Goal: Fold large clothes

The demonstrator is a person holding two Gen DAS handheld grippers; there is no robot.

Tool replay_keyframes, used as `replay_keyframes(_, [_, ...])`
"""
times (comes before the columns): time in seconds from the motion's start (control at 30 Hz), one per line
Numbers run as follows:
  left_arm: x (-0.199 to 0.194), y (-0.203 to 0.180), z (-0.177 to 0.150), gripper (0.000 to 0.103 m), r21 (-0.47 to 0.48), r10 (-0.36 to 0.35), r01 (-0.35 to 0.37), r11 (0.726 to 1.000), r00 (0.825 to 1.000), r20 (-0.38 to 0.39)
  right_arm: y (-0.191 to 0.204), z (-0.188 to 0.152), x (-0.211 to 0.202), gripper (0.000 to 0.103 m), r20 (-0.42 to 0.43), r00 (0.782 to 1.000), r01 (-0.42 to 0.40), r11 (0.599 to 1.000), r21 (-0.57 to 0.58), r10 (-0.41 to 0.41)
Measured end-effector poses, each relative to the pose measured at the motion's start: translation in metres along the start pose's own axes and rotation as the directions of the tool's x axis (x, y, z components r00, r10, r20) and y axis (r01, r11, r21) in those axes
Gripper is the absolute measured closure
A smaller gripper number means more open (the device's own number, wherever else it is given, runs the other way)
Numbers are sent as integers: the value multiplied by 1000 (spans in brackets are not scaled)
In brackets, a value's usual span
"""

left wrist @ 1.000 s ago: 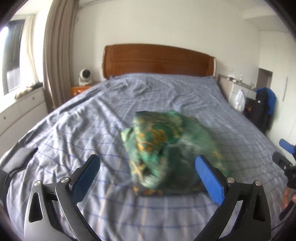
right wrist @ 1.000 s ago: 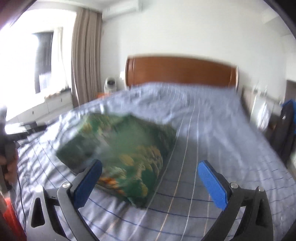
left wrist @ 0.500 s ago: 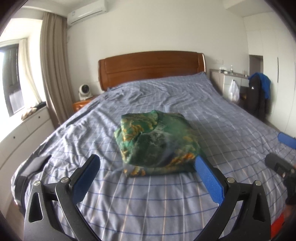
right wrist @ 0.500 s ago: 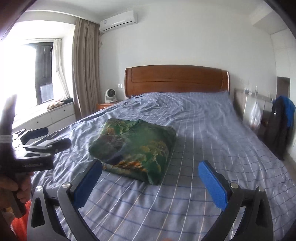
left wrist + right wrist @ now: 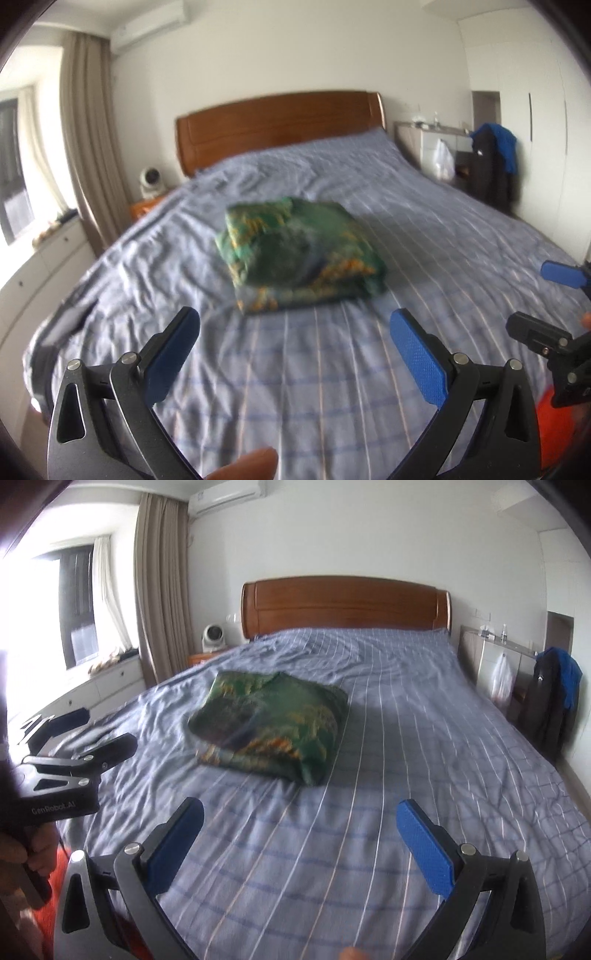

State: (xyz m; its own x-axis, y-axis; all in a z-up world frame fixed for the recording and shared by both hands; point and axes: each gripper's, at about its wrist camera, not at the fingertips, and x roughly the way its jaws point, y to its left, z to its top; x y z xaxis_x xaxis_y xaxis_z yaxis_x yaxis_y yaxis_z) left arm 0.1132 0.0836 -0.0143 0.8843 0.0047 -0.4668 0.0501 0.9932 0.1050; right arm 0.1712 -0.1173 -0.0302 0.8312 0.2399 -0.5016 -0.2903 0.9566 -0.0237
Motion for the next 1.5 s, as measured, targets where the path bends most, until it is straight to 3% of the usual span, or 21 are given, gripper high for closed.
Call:
replay_keyframes(0.1, [-10,1,-11,0,-15,-3,3,1000,1000,-27,5,-15,-13,0,-16,1000,-8,1000,-7,8])
replay_keyframes(0.23, [-27,-7,-19,0,-15,74,-74,997,997,-17,2,-34,-25,0,-28,999,-46,999,19,47])
replay_keyframes(0.43, [-34,-19,-26,0,-27,25,-27,999,997,-70,-1,-48,-26,0,-88,994,67,998,-16,-68])
replay_keyframes(0.6, [-34,-19,-26,0,-43,15,-20,999,994,-110,-5,-41,-35,0,-106,994,36,999,31,-33])
replay_keyframes(0.83, [-37,-14,-25,0,-68,-48,38,997,988,-150,4,-30,-47,0,-126,992,-25,1000,10,26])
replay_keyframes(1.03, [-39,-14,-22,0,-85,9,-23,996,986,-168,7,-30,-44,0,-110,994,26,1000,7,-26])
replay_keyframes(1.5, [-36,-17,-23,0,-50,52,-61,997,983,-175,16,-34,-33,0,-144,990,17,1000,4,-16])
